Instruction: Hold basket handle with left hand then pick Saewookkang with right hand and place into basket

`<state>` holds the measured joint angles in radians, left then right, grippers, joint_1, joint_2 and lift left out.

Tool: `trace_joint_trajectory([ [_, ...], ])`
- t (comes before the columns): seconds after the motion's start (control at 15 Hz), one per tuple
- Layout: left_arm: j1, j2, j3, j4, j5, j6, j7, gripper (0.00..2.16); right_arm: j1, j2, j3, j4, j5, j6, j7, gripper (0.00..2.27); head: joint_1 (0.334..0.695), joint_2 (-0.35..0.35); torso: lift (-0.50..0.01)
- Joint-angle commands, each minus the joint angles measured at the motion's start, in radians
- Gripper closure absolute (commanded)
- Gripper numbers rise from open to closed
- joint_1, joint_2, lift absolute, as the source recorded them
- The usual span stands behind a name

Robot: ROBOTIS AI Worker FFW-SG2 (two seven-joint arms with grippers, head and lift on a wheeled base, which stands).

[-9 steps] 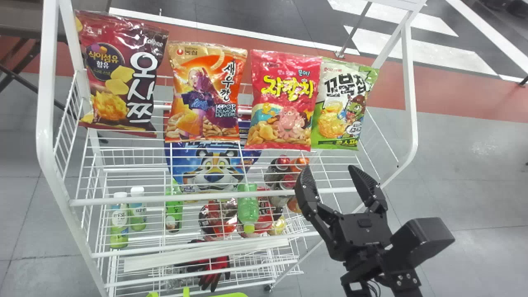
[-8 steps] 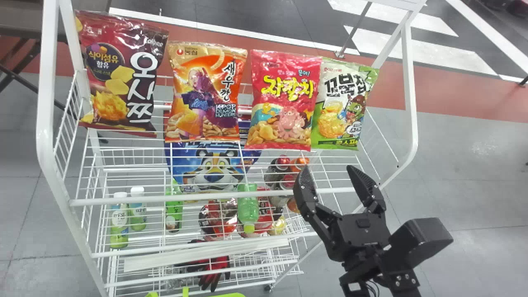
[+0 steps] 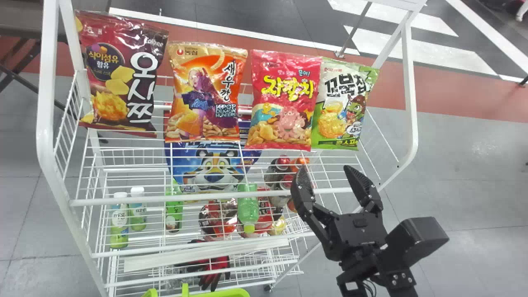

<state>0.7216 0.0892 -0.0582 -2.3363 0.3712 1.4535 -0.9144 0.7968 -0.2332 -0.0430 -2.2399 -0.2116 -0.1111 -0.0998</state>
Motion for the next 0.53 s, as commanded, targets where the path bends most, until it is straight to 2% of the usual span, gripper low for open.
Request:
trace_joint_trajectory([
  [0.0, -0.002, 0.000, 0.000, 0.000, 0.000, 0.000, 0.000, 1.70, -0.031, 0.000, 0.009, 0.022, 0.000, 0.006, 0.000, 0.13, 0.695, -0.350, -0.019],
  [0.47, -0.014, 0.001, -0.011, 0.012, 0.000, 0.006, 0.003, 1.70, -0.229, 0.009, 0.104, 0.033, 0.028, 0.264, -0.003, 0.13, 0.695, -0.350, -0.019],
])
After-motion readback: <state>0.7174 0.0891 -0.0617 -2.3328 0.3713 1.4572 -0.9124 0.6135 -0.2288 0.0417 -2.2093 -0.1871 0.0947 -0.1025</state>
